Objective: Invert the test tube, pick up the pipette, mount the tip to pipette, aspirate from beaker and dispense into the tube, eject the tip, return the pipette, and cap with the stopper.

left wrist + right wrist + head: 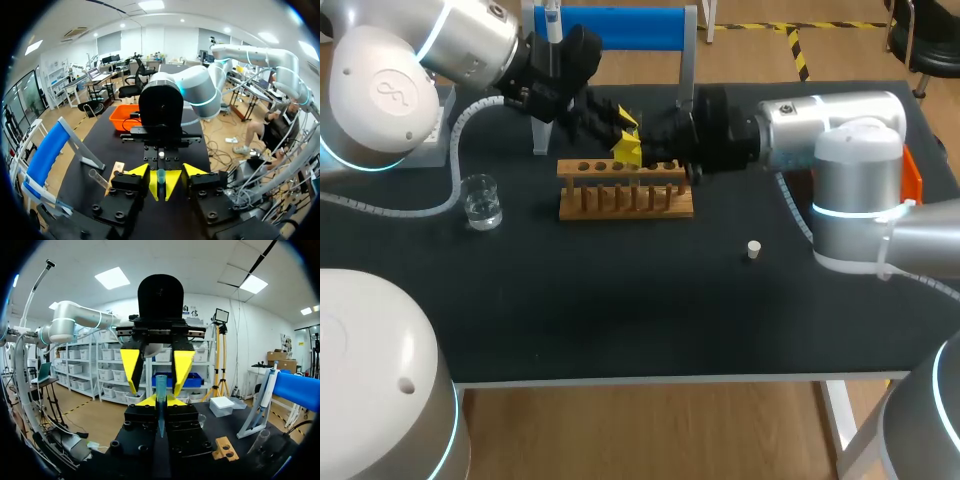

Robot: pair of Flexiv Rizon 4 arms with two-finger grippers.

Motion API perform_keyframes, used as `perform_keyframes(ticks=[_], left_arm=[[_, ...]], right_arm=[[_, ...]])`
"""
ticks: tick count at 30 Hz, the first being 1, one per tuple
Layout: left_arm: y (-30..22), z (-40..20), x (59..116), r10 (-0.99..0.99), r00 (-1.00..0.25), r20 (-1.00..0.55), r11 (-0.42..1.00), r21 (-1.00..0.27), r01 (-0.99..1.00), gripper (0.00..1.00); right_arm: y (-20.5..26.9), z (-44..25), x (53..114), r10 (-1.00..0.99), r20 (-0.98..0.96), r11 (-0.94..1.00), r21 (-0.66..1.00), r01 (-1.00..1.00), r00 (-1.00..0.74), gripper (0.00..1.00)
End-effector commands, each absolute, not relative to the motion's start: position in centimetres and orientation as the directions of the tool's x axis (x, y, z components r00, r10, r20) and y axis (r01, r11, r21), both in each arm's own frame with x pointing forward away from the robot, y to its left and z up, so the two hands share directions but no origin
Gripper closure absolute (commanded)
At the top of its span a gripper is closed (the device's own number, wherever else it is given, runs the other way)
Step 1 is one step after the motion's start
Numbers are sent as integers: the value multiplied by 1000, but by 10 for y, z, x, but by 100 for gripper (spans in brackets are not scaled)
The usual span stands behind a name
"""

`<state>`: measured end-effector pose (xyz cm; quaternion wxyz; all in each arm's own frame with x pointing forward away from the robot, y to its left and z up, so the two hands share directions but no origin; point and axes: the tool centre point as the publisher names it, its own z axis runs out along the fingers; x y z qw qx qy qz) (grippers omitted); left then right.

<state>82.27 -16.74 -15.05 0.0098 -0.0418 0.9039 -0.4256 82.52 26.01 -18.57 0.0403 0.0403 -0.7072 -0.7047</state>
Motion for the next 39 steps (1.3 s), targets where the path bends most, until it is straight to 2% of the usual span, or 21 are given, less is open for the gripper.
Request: perform_keyframes(ticks=[1, 22, 39], left_arm=[[-167, -150, 821, -86, -996, 17, 635, -769, -68, 0], [-167, -150, 821, -86, -996, 17, 635, -769, -68, 0], [-167, -150, 821, -86, -996, 17, 635, -769, -68, 0]], right_arm=[[244, -193, 820, -111, 5, 9, 1000, 4, -994, 100], [117, -224, 788, -65, 10, 18, 1000, 9, -998, 100], [70, -242, 773, -57, 44, 35, 998, 42, -997, 100]])
